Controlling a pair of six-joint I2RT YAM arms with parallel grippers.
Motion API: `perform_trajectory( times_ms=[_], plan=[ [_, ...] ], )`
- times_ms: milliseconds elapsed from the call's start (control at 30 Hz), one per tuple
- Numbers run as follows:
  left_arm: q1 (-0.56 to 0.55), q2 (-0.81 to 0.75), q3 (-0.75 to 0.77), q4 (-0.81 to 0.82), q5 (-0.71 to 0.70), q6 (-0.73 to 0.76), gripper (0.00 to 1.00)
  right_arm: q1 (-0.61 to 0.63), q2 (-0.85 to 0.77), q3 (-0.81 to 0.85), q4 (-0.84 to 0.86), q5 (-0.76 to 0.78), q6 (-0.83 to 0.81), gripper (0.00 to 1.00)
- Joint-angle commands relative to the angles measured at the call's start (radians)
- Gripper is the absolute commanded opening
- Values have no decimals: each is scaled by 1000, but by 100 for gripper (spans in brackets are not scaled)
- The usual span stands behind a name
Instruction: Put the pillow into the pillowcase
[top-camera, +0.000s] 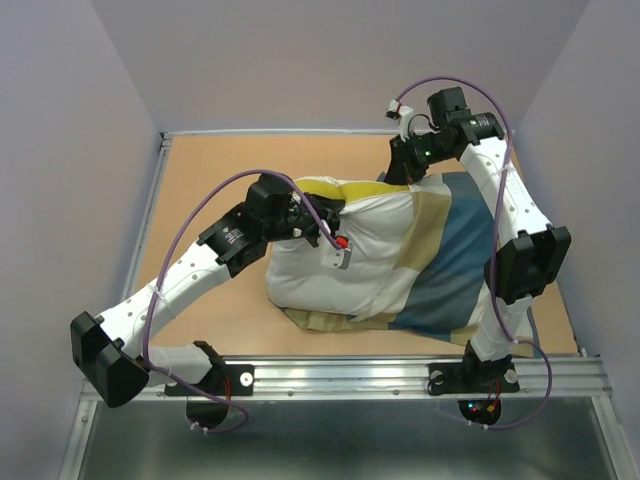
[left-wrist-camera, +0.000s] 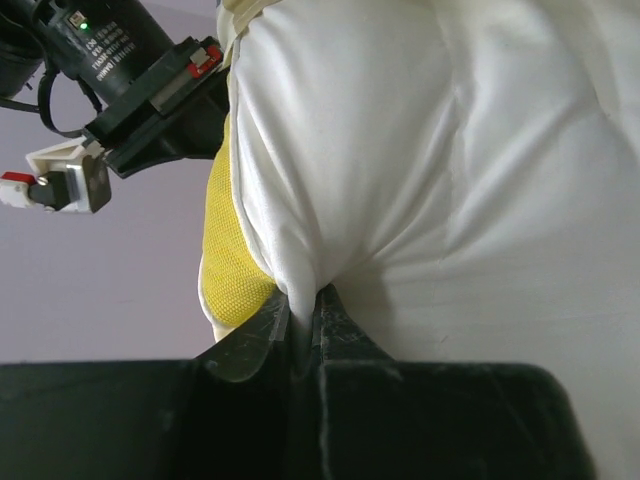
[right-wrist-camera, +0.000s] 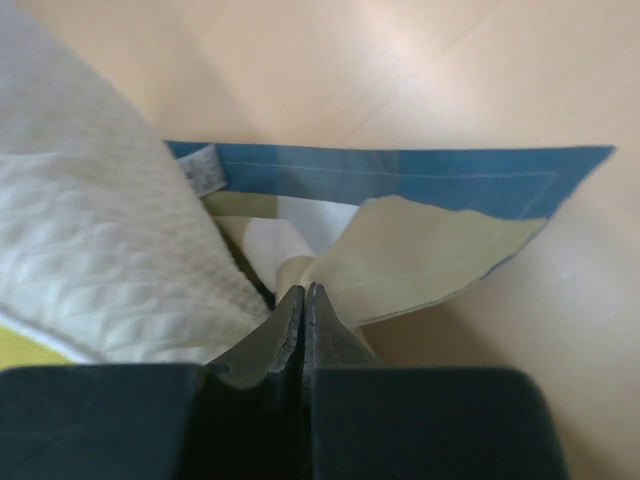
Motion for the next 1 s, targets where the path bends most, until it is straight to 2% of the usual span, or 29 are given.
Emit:
perform_trajectory(
  times_ms=[0, 167, 267, 333, 400, 533, 667, 867, 967],
  plan=[
    [-5, -44, 20, 154, 4, 35, 0, 11, 3, 120, -150, -200, -56, 0],
    [-16, -12, 18, 199, 4, 35, 0, 29, -71, 86, 138, -251, 173, 1],
    [-36, 26, 8, 293, 4, 35, 0, 86, -75, 95, 250, -263, 290, 1],
    [-51, 59, 9, 367, -4, -24, 0, 138, -74, 83, 313, -267, 365, 1],
    [-65, 94, 15, 442, -4, -61, 0, 199, -87, 31, 376, -242, 452, 1],
    [-105, 149, 41, 499, 13, -78, 0, 290, -118, -64, 644, -169, 632, 1],
    [-129, 166, 28, 525, 30, -89, 0, 337, -109, -52, 772, -66, 790, 0],
    [-140, 146, -54, 570, 21, -117, 0, 371, -86, 9, 896, 22, 924, 1],
    [-140, 142, -83, 594, 8, -144, 0, 414, -93, -14, 939, 69, 979, 0]
  ],
)
